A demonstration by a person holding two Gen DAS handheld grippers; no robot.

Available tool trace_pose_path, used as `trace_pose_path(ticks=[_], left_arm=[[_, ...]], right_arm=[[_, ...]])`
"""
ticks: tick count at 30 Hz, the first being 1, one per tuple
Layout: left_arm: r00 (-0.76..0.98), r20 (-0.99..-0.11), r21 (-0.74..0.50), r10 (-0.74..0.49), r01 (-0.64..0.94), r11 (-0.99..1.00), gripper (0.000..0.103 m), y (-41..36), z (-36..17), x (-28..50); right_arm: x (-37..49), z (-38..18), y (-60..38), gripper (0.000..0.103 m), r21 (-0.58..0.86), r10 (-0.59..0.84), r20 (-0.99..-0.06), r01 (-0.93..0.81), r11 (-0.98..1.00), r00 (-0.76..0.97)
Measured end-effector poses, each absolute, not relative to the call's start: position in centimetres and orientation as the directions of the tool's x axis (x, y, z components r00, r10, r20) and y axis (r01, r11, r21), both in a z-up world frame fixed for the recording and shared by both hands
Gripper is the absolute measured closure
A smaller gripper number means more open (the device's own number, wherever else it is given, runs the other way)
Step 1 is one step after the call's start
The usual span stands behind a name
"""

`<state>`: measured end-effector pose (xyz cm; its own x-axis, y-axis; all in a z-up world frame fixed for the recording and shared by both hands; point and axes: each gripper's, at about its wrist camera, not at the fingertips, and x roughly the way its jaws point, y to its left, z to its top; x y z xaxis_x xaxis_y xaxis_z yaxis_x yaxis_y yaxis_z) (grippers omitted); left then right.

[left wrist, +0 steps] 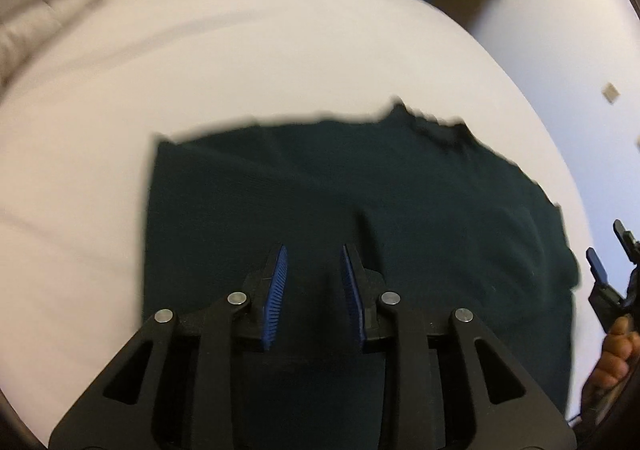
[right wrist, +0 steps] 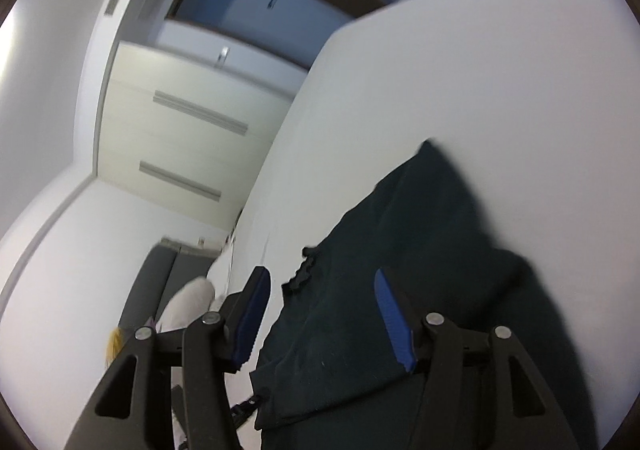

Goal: Fold small clothes

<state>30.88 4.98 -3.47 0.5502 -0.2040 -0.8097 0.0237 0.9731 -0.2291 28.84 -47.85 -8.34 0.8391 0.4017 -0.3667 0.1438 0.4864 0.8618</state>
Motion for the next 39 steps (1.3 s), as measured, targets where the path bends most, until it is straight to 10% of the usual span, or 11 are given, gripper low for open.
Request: trace_pose_path(ticks=[5, 8, 13, 22, 28, 34, 36, 39], left_arm=[[0.568, -0.758, -0.217, -0.319, 0.242, 0.946, 0.076, -1.0, -3.5, 30.3], [0.522, -0.803, -0.198, -0.288, 0.222, 0.955, 0.076, -2.6, -6.7, 31.0], [0.552, -0.754, -0.277, -0.357, 0.226, 0.934, 0.076, -0.7, -6.5, 30.4], [0.580, -0.696, -0.362, -0.424, 0.227, 0.904, 0.076, -0.3, -8.3, 30.9], [0.575, -0.647, -0.461, -0.501, 0.229, 0.857, 0.076, 1.7, -9.1, 30.4], [0.574, -0.616, -0.513, -0.540, 0.228, 0.828, 0.076, 2.5, -9.1, 30.4], [0.562, -0.595, -0.570, -0.574, 0.208, 0.795, 0.076, 3.9, -9.0, 30.2], [0.576, -0.635, -0.552, -0.515, 0.128, 0.824, 0.075, 6.6, -8.4, 28.7]], right_arm=[[33.3, -12.3, -47.3, 0.046, 0.881, 0.486, -0.396, 0.173, 0.441, 0.779], [33.3, -14.7, -48.9, 0.077, 0.888, 0.461, -0.407, 0.225, 0.400, 0.788], [29.6, -16.0, -53.0, 0.099, 0.912, 0.348, -0.353, 0.237, 0.334, 0.869], [28.0, -10.5, -52.0, 0.039, 0.880, 0.255, -0.324, 0.191, 0.435, 0.911], [33.5, -11.7, -48.6, 0.038, 0.851, 0.383, -0.385, 0.162, 0.500, 0.840], [31.4, -15.0, -50.2, 0.088, 0.854, 0.379, -0.380, 0.163, 0.494, 0.844], [29.8, -14.7, -51.0, 0.086, 0.858, 0.350, -0.379, 0.184, 0.479, 0.856], [26.4, -13.6, -51.6, 0.049, 0.836, 0.264, -0.412, 0.247, 0.490, 0.872]])
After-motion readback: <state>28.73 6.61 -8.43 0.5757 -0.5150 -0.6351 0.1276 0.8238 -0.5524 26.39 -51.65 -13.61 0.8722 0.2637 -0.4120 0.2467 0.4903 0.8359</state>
